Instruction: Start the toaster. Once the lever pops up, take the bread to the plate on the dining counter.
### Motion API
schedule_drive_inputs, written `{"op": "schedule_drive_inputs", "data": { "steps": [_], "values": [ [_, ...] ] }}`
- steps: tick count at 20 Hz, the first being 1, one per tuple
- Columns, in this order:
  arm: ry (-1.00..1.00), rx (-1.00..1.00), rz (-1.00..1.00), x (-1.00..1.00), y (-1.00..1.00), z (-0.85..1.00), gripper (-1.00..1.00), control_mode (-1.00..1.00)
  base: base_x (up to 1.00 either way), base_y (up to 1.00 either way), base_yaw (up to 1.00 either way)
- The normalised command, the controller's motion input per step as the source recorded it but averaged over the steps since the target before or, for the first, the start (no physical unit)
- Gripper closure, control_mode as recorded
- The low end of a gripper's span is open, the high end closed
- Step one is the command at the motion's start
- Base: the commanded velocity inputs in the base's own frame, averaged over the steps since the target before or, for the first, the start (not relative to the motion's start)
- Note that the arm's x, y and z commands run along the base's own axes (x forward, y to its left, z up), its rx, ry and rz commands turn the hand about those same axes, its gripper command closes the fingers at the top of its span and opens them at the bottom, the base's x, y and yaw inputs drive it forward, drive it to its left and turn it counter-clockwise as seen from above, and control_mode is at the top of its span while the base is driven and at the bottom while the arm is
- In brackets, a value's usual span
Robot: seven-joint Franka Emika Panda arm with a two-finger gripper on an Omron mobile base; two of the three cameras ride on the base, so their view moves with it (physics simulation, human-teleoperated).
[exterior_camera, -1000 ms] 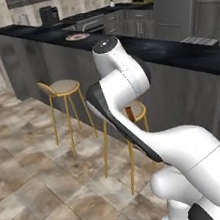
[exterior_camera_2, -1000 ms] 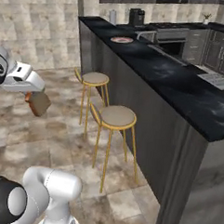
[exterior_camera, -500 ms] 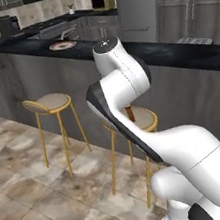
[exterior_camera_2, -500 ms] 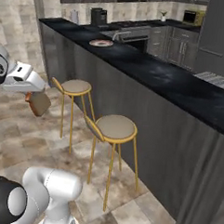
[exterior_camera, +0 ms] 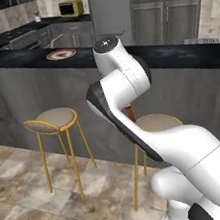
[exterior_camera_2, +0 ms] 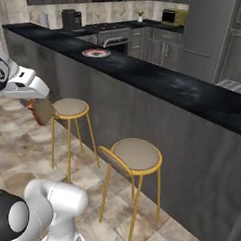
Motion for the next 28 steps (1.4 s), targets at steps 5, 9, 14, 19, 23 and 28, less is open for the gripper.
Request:
{"op": "schedule_drive_inputs", "data": {
  "steps": [5, 9, 14, 19, 23, 28],
  "values": [
    [0.0, 0.0, 0.0, 0.0, 0.0, 0.0, 1.0, 1.0, 0.4, 1.0, -0.36],
    [0.0, 0.0, 0.0, 0.0, 0.0, 0.0, 1.0, 1.0, 0.35, 0.95, -0.36],
    [0.0, 0.0, 0.0, 0.0, 0.0, 0.0, 1.0, 1.0, 0.41, 0.91, -0.37],
    [0.0, 0.0, 0.0, 0.0, 0.0, 0.0, 1.0, 1.0, 0.42, 0.82, -0.37],
    [0.0, 0.0, 0.0, 0.0, 0.0, 0.0, 1.0, 1.0, 0.44, 0.66, -0.39],
    [0.0, 0.0, 0.0, 0.0, 0.0, 0.0, 1.0, 1.0, 0.49, 0.53, -0.39]
  ]
}}
